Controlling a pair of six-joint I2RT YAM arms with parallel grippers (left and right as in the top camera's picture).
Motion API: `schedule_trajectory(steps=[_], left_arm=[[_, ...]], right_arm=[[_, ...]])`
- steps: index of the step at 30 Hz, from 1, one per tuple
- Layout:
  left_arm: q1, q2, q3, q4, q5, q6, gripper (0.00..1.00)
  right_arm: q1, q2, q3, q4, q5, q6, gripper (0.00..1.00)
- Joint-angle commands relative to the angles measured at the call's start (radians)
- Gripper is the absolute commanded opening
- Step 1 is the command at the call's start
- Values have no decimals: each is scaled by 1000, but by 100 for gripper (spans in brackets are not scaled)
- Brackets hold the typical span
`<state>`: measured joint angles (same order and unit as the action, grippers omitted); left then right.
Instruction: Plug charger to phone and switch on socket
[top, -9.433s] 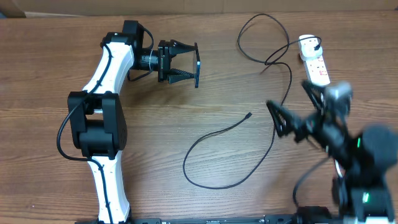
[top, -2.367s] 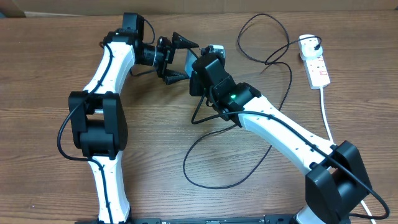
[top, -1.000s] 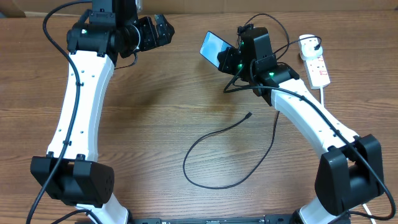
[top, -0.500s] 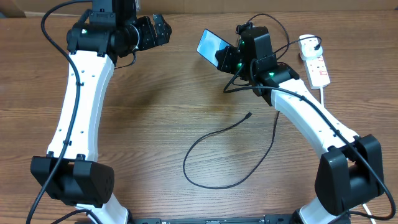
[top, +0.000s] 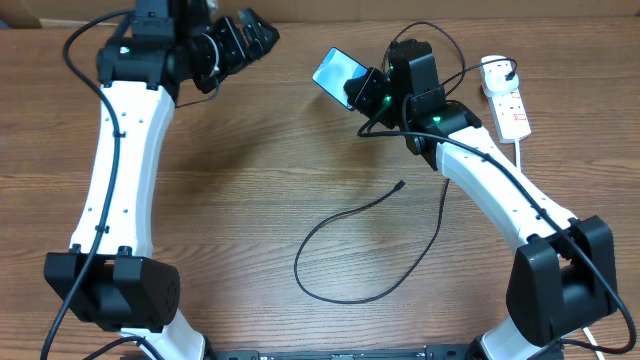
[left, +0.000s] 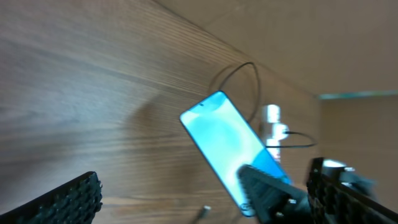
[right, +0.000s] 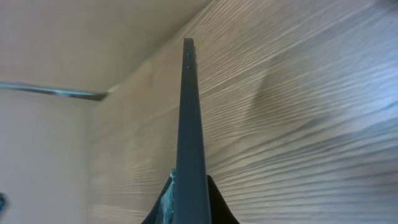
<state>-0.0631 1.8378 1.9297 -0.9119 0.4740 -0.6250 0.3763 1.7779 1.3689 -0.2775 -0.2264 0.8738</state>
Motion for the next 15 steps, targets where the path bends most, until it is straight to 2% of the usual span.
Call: schedule_trajectory(steps=[1, 7, 8, 11, 12, 15], left_arm=[[18, 8, 3, -2, 100, -141, 100], [18, 8, 3, -3, 108, -272, 100], [18, 8, 3, -3, 114, -295, 97], [19, 8, 3, -1, 146, -363, 75], [19, 8, 3, 1, 159, -381, 72], [19, 8, 3, 5, 181, -405, 74]], right_arm=[[2, -40, 7, 55, -87, 152, 4], [2, -40, 7, 219, -259, 296, 4], [2, -40, 7, 241, -285, 322, 4], [2, -40, 7, 258, -335, 406, 4], [2, -40, 7, 258, -346, 422, 4], [2, -40, 7, 264, -365, 440, 4]])
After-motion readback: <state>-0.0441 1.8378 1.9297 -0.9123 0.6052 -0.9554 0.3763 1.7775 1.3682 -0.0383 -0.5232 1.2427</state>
